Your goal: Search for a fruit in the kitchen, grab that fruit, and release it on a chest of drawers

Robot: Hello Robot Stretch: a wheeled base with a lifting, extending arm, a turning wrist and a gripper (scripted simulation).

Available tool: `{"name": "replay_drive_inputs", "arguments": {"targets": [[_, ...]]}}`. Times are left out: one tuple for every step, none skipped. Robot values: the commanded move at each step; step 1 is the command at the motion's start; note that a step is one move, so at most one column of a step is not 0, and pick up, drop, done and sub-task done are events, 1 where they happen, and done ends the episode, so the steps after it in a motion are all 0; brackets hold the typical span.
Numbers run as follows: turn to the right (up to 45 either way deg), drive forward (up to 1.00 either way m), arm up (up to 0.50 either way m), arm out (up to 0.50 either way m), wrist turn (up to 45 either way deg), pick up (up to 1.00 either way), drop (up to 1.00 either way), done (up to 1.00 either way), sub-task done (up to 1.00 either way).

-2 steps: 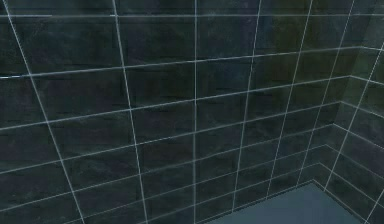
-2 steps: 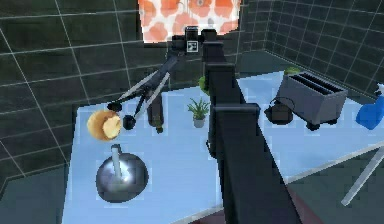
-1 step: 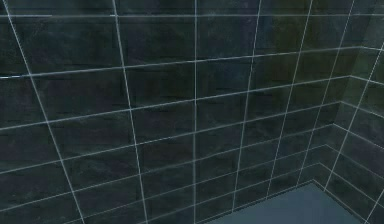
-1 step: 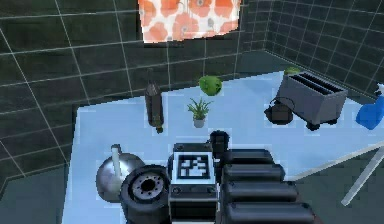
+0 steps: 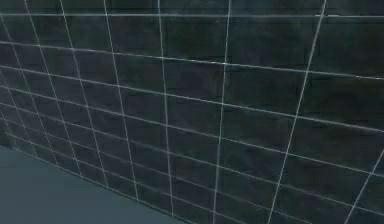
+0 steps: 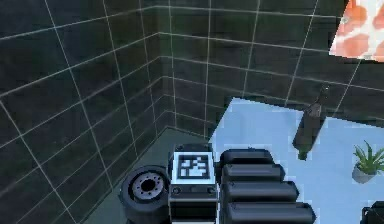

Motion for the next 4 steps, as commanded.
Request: {"name": "replay_drive_inputs", "arguments": {"targets": [[-42.0, 0.00, 0.00, 0.00, 0.0, 0.00, 0.00, 0.00, 0.00], [0.0, 0.40, 0.00, 0.00, 0.0, 0.00, 0.00, 0.00, 0.00], [-15.0, 0.00, 0.00, 0.00, 0.0, 0.00, 0.00, 0.00, 0.00], [0.0, 1.00, 0.00, 0.00, 0.0, 0.00, 0.00, 0.00, 0.00]]}}
